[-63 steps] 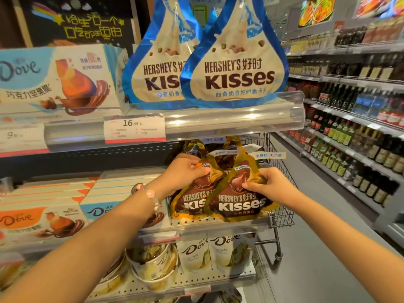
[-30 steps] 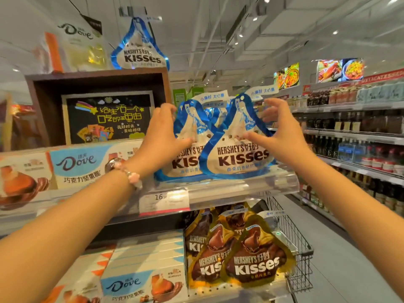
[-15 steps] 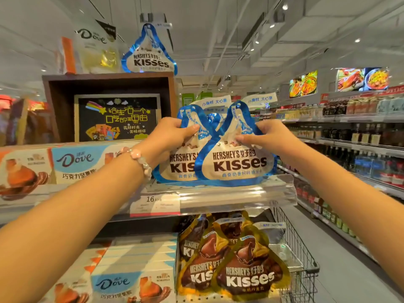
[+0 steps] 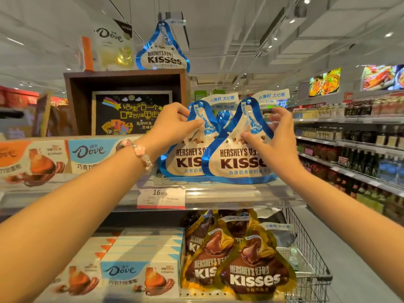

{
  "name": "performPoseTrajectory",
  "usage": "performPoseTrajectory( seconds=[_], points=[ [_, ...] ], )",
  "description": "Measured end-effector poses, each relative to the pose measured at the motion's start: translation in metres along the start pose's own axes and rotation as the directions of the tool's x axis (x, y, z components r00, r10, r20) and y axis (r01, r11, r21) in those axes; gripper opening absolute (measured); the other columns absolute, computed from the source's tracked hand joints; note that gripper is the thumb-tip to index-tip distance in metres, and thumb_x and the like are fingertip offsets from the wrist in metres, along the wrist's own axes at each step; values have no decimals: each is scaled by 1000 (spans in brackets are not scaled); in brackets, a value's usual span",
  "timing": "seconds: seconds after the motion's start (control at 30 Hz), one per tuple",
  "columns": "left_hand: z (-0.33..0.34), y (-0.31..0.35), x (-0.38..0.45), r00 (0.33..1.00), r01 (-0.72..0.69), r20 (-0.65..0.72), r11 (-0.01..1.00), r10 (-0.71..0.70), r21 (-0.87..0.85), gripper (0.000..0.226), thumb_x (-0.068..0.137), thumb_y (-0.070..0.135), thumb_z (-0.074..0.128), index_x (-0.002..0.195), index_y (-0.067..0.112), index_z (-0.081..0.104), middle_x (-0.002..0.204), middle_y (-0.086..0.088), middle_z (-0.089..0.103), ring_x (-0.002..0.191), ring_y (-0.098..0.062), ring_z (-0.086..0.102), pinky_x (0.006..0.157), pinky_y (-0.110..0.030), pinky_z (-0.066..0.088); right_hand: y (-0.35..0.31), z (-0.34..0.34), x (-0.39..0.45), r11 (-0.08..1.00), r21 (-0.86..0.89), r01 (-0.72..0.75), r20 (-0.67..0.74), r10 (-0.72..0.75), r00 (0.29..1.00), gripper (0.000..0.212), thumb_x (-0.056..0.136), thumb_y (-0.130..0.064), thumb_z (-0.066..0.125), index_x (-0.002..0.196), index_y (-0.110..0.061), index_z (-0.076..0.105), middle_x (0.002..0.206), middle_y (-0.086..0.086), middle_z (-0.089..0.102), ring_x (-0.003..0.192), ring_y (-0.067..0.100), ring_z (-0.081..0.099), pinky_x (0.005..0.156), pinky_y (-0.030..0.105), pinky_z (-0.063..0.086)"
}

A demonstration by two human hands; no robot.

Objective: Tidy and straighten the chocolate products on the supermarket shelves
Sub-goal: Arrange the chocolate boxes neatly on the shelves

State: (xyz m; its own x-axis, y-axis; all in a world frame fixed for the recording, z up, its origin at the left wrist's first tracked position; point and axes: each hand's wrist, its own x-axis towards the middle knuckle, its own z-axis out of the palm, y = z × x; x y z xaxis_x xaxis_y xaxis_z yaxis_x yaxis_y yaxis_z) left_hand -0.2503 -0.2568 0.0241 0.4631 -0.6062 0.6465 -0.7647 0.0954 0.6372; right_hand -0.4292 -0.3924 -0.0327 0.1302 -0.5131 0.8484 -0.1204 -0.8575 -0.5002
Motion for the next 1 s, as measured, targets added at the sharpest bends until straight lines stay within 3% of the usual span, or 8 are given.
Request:
performPoseTrajectory(
  seconds=[0.1, 0.23, 0.43, 0.57, 0.7, 0.8, 0.9, 1.0],
  points=[
    [-14, -2, -3, 994, -105, -31, 992, 107, 63, 24, 79, 20, 73, 98, 13, 60, 93, -3, 65, 86, -13, 62, 76, -26, 52, -8, 2, -8, 975, -135, 174, -127, -192, 973, 77, 73, -34, 77, 132, -5, 36, 131, 11, 39, 119, 18, 38, 99, 17, 28],
    [-47, -12, -12, 970, -237, -23, 965, 241, 115, 11, 80, 17, 71, 88, 13, 65, 85, 2, 67, 77, -6, 63, 71, -18, 51, -26, 11, -15, 863, -287, 415, -129, -464, 877, 61, 73, -29, 75, 122, -2, 50, 127, 21, 46, 120, 29, 39, 103, 37, 31],
    [-108, -49, -10, 969, -243, 118, 912, 216, 330, 17, 78, 26, 73, 87, 14, 68, 84, 3, 67, 83, -12, 63, 73, -25, 51, -69, 55, -17, 742, -168, 650, 272, -599, 753, 41, 80, -21, 72, 113, 1, 60, 115, 19, 57, 107, 30, 55, 94, 33, 42],
    [-143, -76, 0, 944, -215, 329, 822, 36, 527, 64, 60, 62, 70, 110, 23, 61, 105, 11, 58, 100, -9, 54, 83, -25, 41, -101, 95, -21, 726, -135, 674, 554, -509, 659, 52, 85, -32, 65, 126, -2, 52, 130, 15, 49, 117, 29, 51, 98, 34, 39],
    [-173, -98, 15, 867, -231, 482, 755, -127, 614, 101, 52, 73, 64, 137, 23, 44, 137, 7, 46, 119, -11, 45, 98, -26, 35, -131, 135, -8, 793, -122, 597, 711, -349, 610, 77, 85, -49, 60, 143, -8, 30, 146, 8, 30, 130, 21, 36, 105, 22, 26],
    [-186, -108, 20, 777, -224, 588, 774, -225, 592, 97, 51, 84, 60, 130, 29, 49, 124, 10, 57, 106, -8, 57, 93, -28, 47, -151, 156, 6, 819, -233, 525, 810, -135, 570, 93, 81, -59, 57, 148, -9, 17, 151, 11, 24, 136, 25, 31, 109, 32, 28],
    [-193, -114, 21, 748, -264, 639, 803, -179, 534, 80, 59, 80, 59, 123, 32, 53, 110, 9, 60, 95, -6, 60, 87, -31, 51, -165, 168, 17, 858, -305, 413, 868, 73, 491, 92, 80, -62, 55, 148, -10, 20, 150, 10, 31, 132, 25, 37, 107, 36, 34],
    [-201, -117, 21, 738, -265, 663, 849, -127, 458, 67, 67, 64, 58, 122, 26, 56, 114, 5, 58, 99, -8, 57, 86, -28, 48, -174, 173, 23, 923, -318, 216, 888, 210, 409, 67, 83, -56, 56, 132, -12, 45, 127, 6, 55, 107, 20, 55, 80, 25, 46]
  ],
)
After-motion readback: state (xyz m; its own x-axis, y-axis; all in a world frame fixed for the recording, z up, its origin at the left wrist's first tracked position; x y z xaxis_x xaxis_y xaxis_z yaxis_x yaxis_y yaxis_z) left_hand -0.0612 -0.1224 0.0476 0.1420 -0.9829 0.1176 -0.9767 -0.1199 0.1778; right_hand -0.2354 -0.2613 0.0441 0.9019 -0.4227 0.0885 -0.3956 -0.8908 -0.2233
